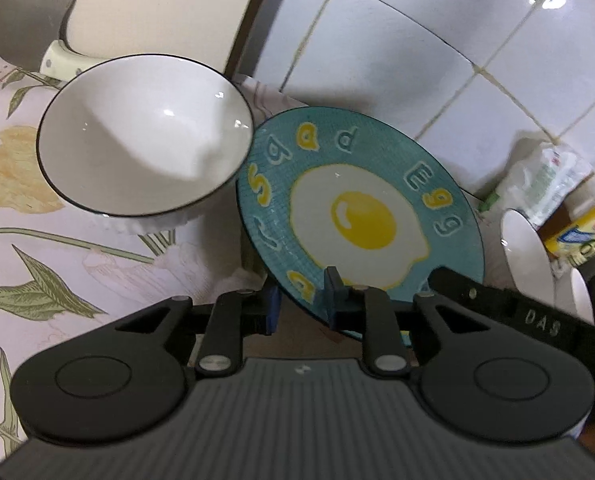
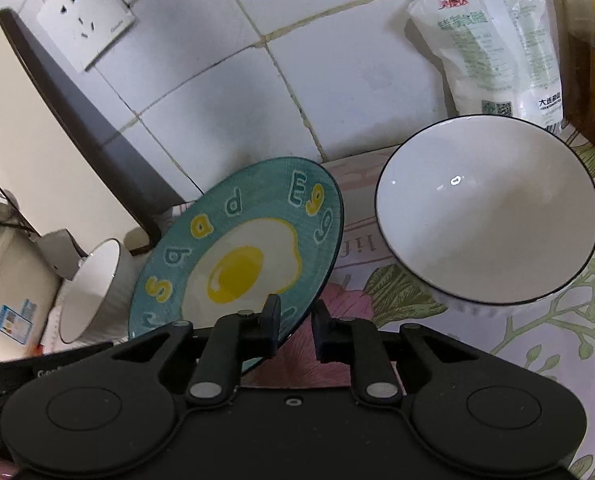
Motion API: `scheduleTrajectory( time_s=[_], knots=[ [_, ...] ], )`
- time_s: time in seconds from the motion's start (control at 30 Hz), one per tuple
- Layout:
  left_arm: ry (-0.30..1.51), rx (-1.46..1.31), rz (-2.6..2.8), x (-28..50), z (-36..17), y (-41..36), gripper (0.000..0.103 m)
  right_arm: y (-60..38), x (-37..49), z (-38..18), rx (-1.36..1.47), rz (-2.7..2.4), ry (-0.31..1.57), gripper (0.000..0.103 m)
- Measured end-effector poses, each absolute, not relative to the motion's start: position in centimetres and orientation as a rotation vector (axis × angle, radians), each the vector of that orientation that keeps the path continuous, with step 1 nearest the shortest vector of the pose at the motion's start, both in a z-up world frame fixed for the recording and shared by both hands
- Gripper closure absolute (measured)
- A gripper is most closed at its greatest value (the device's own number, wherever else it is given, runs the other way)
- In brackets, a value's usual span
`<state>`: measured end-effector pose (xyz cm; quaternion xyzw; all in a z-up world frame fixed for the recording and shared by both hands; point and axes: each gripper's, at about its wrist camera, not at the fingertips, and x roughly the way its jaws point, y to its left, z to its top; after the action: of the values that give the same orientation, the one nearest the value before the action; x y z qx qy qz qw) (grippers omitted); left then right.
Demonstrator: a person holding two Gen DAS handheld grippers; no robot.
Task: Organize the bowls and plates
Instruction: 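Lift the teal egg plate upright with both grippers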
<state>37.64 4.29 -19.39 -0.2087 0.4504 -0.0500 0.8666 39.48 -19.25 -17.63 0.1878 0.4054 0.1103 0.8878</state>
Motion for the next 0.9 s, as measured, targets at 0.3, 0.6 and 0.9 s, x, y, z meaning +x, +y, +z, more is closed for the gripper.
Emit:
scheduleTrajectory(
  time_s=[0.3,0.6,0.9],
  knots=[
    [0.899,-0.398,-0.108,34.6,-16.3,3.0,0.083,-20.5,36.9,-15.5,0.394,0.262,0.808,0.082],
    [0.87,-0.365,-0.135,29.0,-10.6,1.9,0.083,-21.7,31.8,-11.0,0.419,0.286,0.766,0.082],
    [0.86,-0.342,-0.125,22.7,-6.3,0.7,0.083,-22.5,25.4,-7.6,0.442,0.305,0.744,0.081]
  ],
)
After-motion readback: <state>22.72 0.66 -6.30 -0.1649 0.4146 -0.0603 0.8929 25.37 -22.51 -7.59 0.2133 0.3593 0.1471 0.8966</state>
